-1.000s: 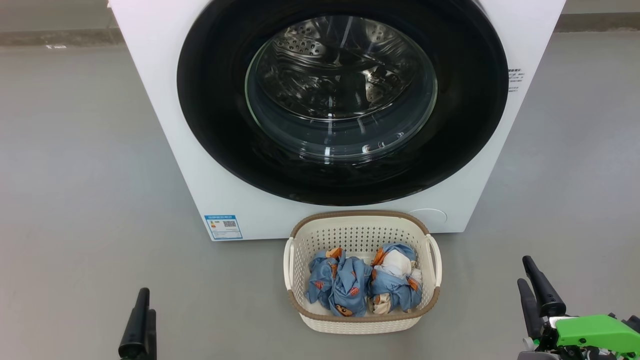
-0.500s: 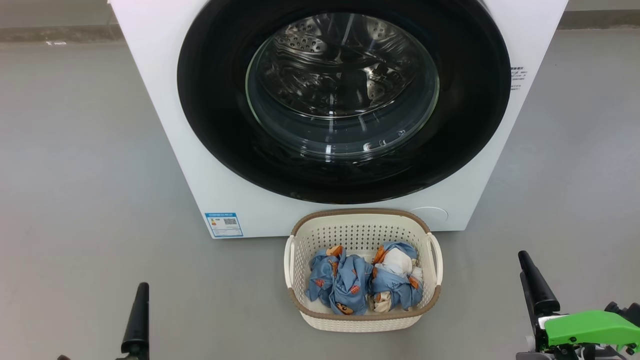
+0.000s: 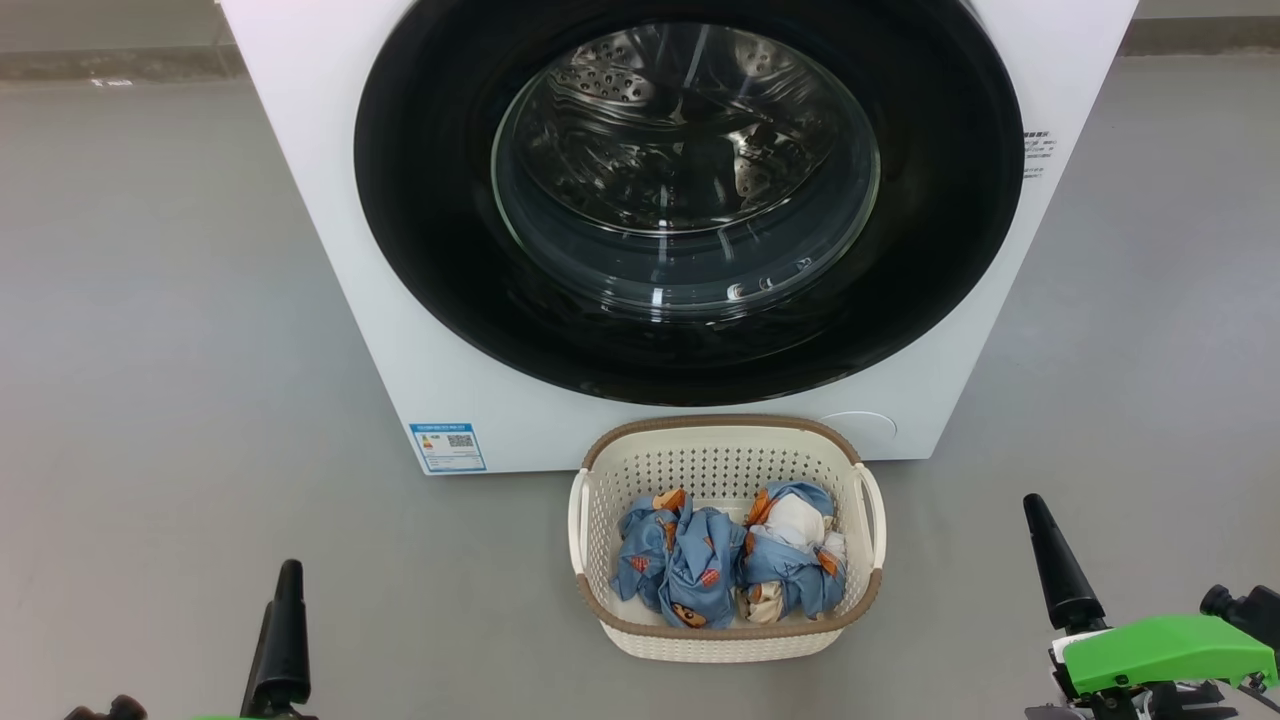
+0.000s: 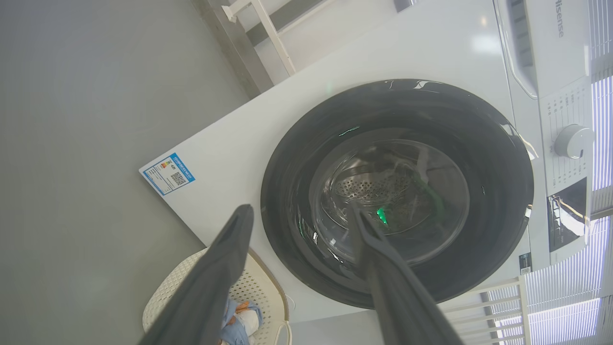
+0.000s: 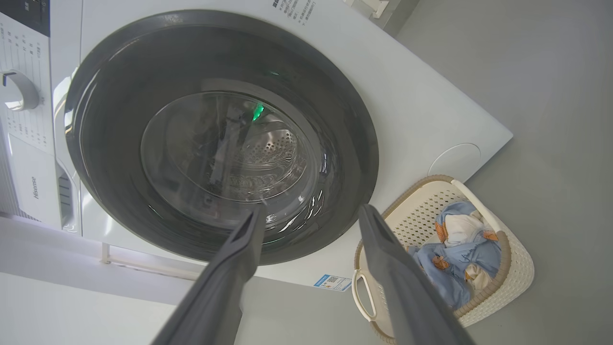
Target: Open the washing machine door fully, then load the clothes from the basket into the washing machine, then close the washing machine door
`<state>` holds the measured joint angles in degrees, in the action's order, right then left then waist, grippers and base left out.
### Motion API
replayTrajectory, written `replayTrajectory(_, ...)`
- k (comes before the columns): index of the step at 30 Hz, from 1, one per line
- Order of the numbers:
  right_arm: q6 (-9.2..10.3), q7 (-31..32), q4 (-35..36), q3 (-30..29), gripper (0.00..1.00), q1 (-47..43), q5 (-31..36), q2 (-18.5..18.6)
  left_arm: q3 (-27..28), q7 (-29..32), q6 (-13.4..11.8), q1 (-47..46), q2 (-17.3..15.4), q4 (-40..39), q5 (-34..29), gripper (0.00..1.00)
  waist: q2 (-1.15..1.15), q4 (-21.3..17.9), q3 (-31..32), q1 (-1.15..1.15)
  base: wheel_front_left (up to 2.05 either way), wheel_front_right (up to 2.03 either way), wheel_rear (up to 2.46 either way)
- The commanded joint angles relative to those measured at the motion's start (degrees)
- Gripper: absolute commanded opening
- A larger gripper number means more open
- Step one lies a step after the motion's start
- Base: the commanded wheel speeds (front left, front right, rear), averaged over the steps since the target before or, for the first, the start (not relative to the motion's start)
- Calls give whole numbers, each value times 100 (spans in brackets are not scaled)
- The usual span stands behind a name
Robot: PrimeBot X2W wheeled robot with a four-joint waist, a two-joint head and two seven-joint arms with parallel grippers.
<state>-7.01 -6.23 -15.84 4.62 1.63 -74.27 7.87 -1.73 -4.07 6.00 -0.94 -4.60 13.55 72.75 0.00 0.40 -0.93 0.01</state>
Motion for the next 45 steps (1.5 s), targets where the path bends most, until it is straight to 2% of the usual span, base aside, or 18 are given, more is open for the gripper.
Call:
replayTrajectory(1, -25, -75, 152, 35, 100, 208, 247, 98, 98, -62, 55, -133, -66, -177, -266, 100, 0, -4, -3, 0, 0, 0, 0)
replayTrajectory(45, -38, -528, 21, 277, 100, 190, 3203, 117, 99, -645, 108, 15, 12, -256, -3665, 100, 0, 16, 53, 0, 0, 0, 0)
